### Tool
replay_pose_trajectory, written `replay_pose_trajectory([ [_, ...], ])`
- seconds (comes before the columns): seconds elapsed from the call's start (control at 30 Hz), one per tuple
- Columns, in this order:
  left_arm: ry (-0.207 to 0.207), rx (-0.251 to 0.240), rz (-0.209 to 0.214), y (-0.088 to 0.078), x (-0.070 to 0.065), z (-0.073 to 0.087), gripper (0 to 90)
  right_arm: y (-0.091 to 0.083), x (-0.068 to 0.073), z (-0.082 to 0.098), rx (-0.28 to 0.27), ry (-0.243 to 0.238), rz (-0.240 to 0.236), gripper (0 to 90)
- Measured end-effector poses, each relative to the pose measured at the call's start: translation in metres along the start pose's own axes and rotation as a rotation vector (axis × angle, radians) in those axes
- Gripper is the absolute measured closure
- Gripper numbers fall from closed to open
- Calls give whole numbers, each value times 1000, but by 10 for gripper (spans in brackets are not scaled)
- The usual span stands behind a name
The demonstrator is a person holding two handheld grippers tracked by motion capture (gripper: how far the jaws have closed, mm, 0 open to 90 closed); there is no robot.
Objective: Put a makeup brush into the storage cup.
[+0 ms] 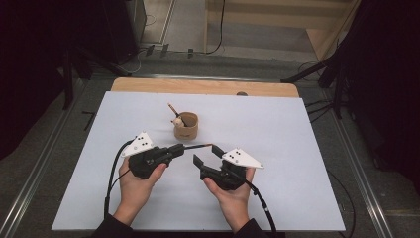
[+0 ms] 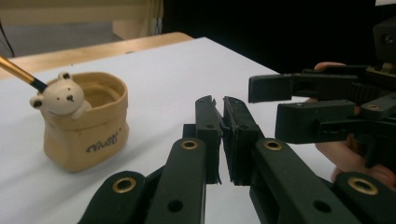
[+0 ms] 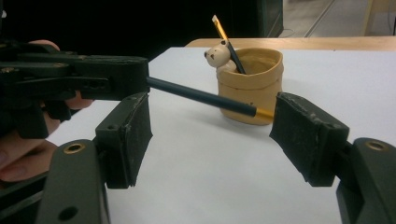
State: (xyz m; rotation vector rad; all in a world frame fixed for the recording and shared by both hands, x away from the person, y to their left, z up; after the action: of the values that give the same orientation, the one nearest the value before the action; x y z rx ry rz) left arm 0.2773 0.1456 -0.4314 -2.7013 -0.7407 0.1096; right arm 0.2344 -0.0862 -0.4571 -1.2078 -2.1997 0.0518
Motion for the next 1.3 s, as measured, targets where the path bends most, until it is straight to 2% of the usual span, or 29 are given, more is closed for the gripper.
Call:
replay_pose_trajectory([
  [0.1,14,-25,-8,-1,-2,-1,862,1,2,1,3,40,-17,261],
  [0.17,14,-39,-14,-2,-3,-1,862,2,2,2,5,62,-12,213],
  [0.3,10,-59,-18,-3,-3,0,863,4,0,3,11,142,-18,153],
  [0.47,3,-81,-26,-3,-4,3,862,4,-6,2,7,293,-78,132],
  [0.57,2,-88,-28,-2,-5,4,862,5,-9,-1,1,371,-92,121],
  [0.7,-13,-104,-21,0,-7,5,863,5,-13,-2,-3,482,-109,158],
  [0.87,-9,-103,-14,4,-11,7,863,7,-27,-2,-9,690,-135,193],
  [0.93,1,-103,-17,6,-14,7,863,8,-31,-2,-11,729,-134,201],
  [1.13,16,-109,-15,11,-22,10,863,8,-42,0,-11,796,-135,278],
  [1.3,39,-100,-11,14,-27,11,862,8,-45,1,-2,826,-142,346],
])
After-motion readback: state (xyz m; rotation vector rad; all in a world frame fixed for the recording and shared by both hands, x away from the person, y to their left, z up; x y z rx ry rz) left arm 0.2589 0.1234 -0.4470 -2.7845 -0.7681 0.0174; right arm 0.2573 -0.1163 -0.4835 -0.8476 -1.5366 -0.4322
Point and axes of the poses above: each handheld gripper's, and its own axes: y roughly forward along the jaws, z roughly out of its underside, x roughly to its left, the point moved 1 cm from there along y, roughly forward along the jaws, and after that the axes turned 12 degrees about y, right-handed, at the moved point
